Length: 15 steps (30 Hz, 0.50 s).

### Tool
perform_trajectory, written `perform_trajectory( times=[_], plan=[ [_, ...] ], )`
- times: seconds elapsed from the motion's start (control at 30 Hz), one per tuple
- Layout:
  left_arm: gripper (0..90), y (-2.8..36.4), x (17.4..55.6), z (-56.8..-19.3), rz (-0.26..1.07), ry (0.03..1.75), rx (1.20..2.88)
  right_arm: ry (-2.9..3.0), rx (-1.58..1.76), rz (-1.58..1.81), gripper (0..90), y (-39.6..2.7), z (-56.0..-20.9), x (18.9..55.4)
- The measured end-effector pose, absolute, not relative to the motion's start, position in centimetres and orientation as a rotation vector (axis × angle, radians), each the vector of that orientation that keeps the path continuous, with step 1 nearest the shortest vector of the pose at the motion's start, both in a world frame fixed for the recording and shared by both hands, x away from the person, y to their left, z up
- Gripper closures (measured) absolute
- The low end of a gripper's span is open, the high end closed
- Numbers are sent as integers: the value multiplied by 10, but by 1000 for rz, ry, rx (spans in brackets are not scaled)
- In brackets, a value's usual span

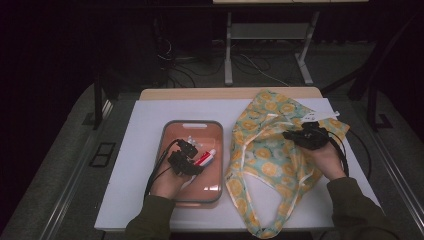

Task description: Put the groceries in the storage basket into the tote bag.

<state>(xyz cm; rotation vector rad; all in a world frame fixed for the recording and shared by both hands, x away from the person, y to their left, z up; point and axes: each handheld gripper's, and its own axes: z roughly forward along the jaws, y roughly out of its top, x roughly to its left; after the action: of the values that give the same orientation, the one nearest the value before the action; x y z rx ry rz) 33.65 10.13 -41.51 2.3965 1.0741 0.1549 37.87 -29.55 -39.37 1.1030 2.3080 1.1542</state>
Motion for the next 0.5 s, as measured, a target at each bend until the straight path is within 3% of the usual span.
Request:
perform_trajectory(
  times=[0.5],
  plan=[
    [738, 107, 339, -388, 112, 1030, 2248, 2310, 1112, 1165, 885, -296, -394, 379]
  ],
)
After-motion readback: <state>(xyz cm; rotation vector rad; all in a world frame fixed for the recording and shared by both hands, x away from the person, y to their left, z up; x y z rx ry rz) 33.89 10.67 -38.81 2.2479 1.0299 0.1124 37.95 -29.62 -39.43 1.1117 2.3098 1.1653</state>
